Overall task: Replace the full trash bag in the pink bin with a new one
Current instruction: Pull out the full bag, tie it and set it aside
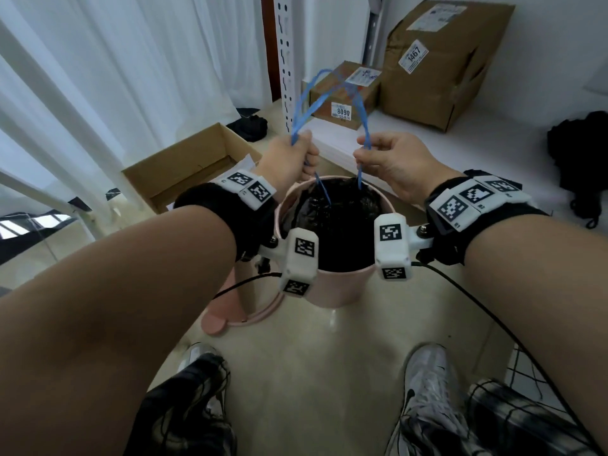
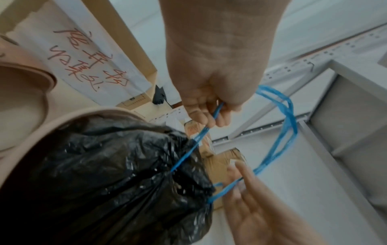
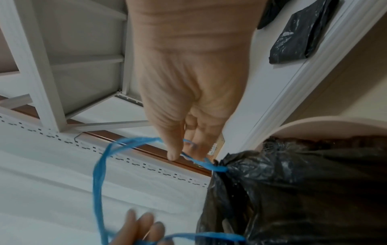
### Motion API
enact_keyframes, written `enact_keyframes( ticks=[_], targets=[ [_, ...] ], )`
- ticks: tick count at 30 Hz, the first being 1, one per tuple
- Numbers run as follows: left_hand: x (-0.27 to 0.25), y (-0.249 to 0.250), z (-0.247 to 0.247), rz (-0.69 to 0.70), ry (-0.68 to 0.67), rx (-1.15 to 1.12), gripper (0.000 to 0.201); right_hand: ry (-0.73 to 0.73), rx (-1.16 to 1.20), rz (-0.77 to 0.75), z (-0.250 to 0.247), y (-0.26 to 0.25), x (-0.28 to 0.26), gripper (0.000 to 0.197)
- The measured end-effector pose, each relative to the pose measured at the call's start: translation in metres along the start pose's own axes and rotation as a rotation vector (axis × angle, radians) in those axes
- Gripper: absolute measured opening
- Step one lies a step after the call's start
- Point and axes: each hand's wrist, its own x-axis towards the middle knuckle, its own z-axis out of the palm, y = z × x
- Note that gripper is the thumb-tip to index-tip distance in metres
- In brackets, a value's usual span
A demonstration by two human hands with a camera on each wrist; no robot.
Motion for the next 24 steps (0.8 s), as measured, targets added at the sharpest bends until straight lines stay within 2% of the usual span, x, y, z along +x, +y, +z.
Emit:
enact_keyframes(
  ticks=[1,3,5,7,9,10,13,16,18,20,22,24],
  targets=[
    [0.001,0.001,-0.005,0.008,0.041,-0.036,0.041,-0.02,-0.102,0.02,-0.002,-0.002,-0.004,0.005],
    [0.002,0.002,-0.013,0.035,0.13,-0.074,0.044,-0.047,-0.267,0.04,-0.003,-0.004,-0.008,0.021],
    [-0.001,0.005,-0.018,0.04,0.155,-0.131,0.044,-0.045,-0.233,0.075,-0.002,-0.004,-0.009,0.028],
    [-0.004,0.007,-0.021,0.035,0.121,-0.127,0.043,-0.048,-0.17,0.088,0.001,-0.005,-0.006,0.022],
    [-0.005,0.008,-0.024,0.037,0.073,-0.051,0.042,-0.115,-0.175,0.106,0.007,-0.006,-0.004,0.007],
    [-0.006,0.007,-0.024,0.035,0.05,-0.021,0.042,-0.16,-0.174,0.102,0.01,-0.007,-0.004,0.007],
    [-0.007,0.006,-0.025,0.042,0.009,0.104,0.045,-0.277,-0.225,0.066,0.021,-0.006,-0.008,0.02],
    [-0.006,0.005,-0.027,0.051,-0.015,0.355,0.05,-0.303,-0.552,0.053,0.026,-0.006,-0.01,0.037],
    [-0.009,0.003,-0.027,-0.021,-0.095,0.356,0.05,-0.327,-0.798,0.05,0.026,-0.004,-0.01,0.047],
    [-0.017,0.003,-0.023,-0.108,-0.218,0.258,0.034,-0.345,-1.002,0.056,0.025,0.001,-0.011,0.052],
    [-0.026,0.002,-0.019,-0.17,-0.331,0.248,0.013,-0.315,-1.017,0.09,0.024,0.006,-0.011,0.042],
    [-0.033,0.001,-0.013,-0.221,-0.447,0.365,0.011,-0.31,-0.922,0.131,0.026,0.007,-0.014,0.021]
  ],
)
